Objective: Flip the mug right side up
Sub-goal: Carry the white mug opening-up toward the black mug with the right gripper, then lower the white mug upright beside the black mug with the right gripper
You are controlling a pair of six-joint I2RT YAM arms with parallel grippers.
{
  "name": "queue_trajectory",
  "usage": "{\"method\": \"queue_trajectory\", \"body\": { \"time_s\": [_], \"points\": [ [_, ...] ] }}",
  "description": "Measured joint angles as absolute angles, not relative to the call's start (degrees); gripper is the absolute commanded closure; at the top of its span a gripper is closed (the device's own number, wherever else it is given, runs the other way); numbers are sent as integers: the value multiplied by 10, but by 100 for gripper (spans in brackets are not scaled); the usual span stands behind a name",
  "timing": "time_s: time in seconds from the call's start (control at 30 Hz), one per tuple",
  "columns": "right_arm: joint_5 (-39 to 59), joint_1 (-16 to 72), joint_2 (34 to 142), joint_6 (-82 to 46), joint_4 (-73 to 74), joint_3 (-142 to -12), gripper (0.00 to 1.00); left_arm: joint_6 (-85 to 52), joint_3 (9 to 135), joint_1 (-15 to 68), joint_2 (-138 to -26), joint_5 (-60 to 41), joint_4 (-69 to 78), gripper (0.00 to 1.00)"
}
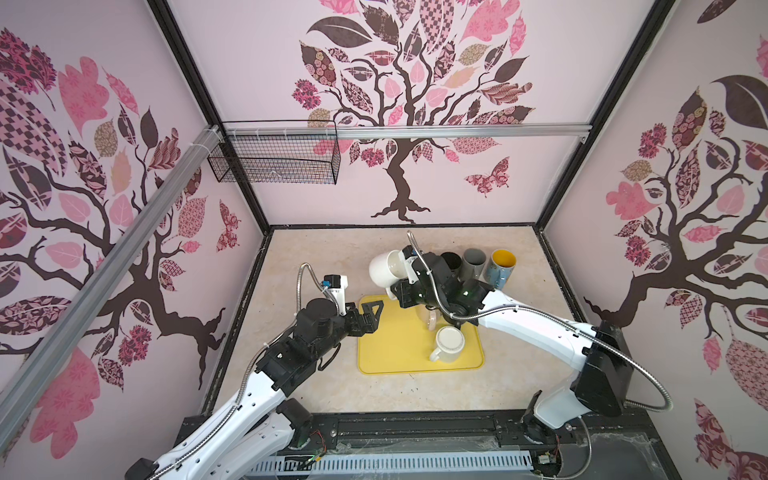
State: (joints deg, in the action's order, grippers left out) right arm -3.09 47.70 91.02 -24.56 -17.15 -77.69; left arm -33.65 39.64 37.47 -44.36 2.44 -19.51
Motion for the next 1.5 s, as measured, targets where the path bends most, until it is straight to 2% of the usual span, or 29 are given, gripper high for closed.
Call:
{"method": "queue_trajectory", "body": {
  "time_s": [0.43,0.77,0.97,1.5],
  "points": [
    [-100,366,1116,-182,-328,-1014,100,-301,396,375,-455,46,-234,4],
    [-111,339,1242,-164,-406,-1141,100,-298,395,375,-454,44,-233,4],
    [-120,338,1282,-156,-431,-1146,100,-298,395,375,-453,38,-233,4],
    [-124,327,1283,-152,-431,-1090,100,-298,384,375,-456,21,-228,4]
  ]
}}
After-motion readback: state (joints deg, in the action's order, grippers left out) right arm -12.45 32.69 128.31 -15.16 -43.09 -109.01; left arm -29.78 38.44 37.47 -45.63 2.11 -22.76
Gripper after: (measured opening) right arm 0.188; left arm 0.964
